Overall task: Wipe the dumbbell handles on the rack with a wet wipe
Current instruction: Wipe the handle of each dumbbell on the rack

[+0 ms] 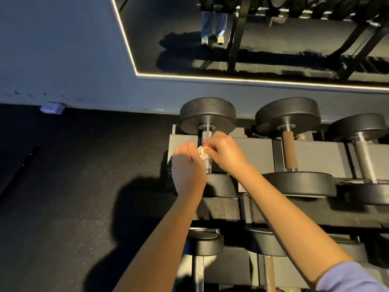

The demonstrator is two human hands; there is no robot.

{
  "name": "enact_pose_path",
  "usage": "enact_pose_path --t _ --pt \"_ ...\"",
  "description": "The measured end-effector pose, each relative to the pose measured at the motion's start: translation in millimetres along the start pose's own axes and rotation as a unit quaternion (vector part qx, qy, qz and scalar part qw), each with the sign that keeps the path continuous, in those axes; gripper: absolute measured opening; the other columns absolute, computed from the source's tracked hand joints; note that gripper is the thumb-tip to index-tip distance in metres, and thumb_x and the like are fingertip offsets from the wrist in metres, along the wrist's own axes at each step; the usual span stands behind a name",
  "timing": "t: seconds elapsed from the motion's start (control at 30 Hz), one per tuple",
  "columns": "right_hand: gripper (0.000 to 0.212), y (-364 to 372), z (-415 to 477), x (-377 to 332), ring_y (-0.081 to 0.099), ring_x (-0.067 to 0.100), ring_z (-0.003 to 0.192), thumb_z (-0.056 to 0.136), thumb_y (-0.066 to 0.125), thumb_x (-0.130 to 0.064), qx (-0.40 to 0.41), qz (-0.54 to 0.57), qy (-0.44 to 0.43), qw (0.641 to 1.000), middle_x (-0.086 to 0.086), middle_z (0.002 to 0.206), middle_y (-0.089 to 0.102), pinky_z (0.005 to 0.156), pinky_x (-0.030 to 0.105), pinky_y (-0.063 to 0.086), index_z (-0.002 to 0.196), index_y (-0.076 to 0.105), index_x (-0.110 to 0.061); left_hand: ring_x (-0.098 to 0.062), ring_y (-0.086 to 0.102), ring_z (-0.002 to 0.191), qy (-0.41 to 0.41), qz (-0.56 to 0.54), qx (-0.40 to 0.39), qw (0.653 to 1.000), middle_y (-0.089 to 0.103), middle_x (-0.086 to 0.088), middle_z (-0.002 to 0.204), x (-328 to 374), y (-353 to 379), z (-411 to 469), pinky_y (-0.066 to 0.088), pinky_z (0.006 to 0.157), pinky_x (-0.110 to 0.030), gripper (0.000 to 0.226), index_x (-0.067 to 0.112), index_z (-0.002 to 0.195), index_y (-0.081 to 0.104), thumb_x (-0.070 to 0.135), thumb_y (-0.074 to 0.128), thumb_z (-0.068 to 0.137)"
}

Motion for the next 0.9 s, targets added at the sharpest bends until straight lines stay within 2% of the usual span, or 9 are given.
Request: enact_pose_path --t 0.07,0.17,0.23,0.33,0.5,0.63,0.73,0.83,0.9 --pt "0.016 3.0 -6.5 0.7 0.058 0.028 0.086 0.085 0.063 -0.005 -0.021 0.012 0.003 1.0 0.014 0.095 0.06 0.076 0.033 0.045 0.096 0.074 -0.004 -0.014 0.044 0.082 0.048 0.009 0.047 0.998 0.056 -0.008 0.09 4.0 -6.5 1.6 0.027 0.067 -0.015 0.017 0.006 0.096 0.058 0.006 0.041 0.097" --pt "0.016 3.3 -18.9 11.2 0.059 0.026 0.093 0.086 0.061 -0.004 -0.072 -0.001 0.02 0.997 0.012 0.098 0.065 0.08 0.026 0.042 0.096 0.073 -0.004 -0.026 0.052 0.088 0.109 0.062 0.081 0.989 0.06 -0.015 0.096 15.1 -10.7 -1.6 0.025 0.072 -0.015 0.018 0.0 0.098 0.06 -0.002 0.043 0.092" --pt "0.015 -14.5 -27.2 23.6 0.057 0.022 0.091 0.088 0.059 -0.006 -0.014 -0.008 0.052 0.999 0.01 0.099 0.062 0.081 0.028 0.043 0.097 0.071 -0.005 -0.03 0.054 0.091 0.116 0.06 0.077 0.988 0.06 -0.016 0.095 20.5 -11.6 -1.1 0.033 0.076 -0.026 0.021 0.0 0.097 0.06 0.005 0.04 0.095" --pt "0.013 -46.1 -48.1 42.5 0.053 0.014 0.084 0.09 0.059 -0.008 0.097 0.039 0.099 0.99 0.006 0.094 0.059 0.076 0.023 0.04 0.097 0.07 -0.006 -0.03 0.054 0.096 0.118 0.072 0.042 0.989 0.06 -0.015 0.098 26.9 -8.7 0.0 0.038 0.082 -0.033 0.028 0.001 0.098 0.06 0.015 0.035 0.098" --pt "0.008 -85.4 -91.6 67.0 0.05 0.011 0.083 0.089 0.061 -0.005 0.181 0.027 0.119 0.976 -0.004 0.088 0.053 0.081 0.024 0.042 0.092 0.068 -0.004 -0.025 0.056 0.096 0.158 0.138 -0.036 0.977 0.057 -0.009 0.097 45.5 1.7 -12.0 0.044 0.088 -0.038 0.03 0.003 0.107 0.06 0.021 0.037 0.102" --pt "0.008 -113.2 -106.5 88.3 0.05 0.011 0.082 0.089 0.061 -0.005 0.207 0.007 0.122 0.971 0.0 0.091 0.054 0.076 0.015 0.035 0.092 0.068 -0.004 -0.025 0.058 0.092 0.186 0.211 -0.053 0.958 0.062 -0.014 0.1 55.5 16.4 -13.1 0.046 0.084 -0.036 0.035 0.002 0.109 0.061 0.026 0.035 0.103" --pt "0.011 -135.1 -108.9 119.9 0.054 0.017 0.083 0.09 0.06 -0.009 0.22 -0.007 0.163 0.962 0.007 0.092 0.058 0.072 0.021 0.036 0.094 0.069 -0.004 -0.02 0.058 0.085 0.215 0.275 -0.06 0.935 0.062 -0.009 0.094 59.2 37.4 -16.0 0.048 0.079 -0.034 0.044 0.008 0.102 0.062 0.035 0.028 0.102" --pt "0.013 -149.8 -107.6 157.1 0.049 0.012 0.081 0.09 0.059 -0.013 0.218 -0.013 0.217 0.951 0.008 0.095 0.06 0.062 0.018 0.032 0.096 0.069 -0.007 -0.021 0.052 0.094 0.261 0.311 -0.109 0.908 0.058 -0.005 0.104 70.3 74.2 -28.6 0.043 0.08 -0.034 0.066 0.013 0.109 0.057 0.043 0.0 0.093" --pt "0.014 -153.4 -97.7 175.4 0.049 0.011 0.079 0.09 0.059 -0.013 0.21 -0.003 0.232 0.95 0.009 0.098 0.063 0.059 0.016 0.03 0.097 0.07 -0.007 -0.024 0.051 0.101 0.278 0.327 -0.128 0.894 0.056 -0.005 0.11 74.3 93.6 -28.3 0.041 0.084 -0.037 0.063 0.013 0.114 0.056 0.044 0.005 0.094"
Point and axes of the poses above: each hand's wrist, its own z-axis towards the middle knuckle, its own y-axis out of the palm, x = y × z, the point moved 8 cm from there along z, towards the middle knuckle
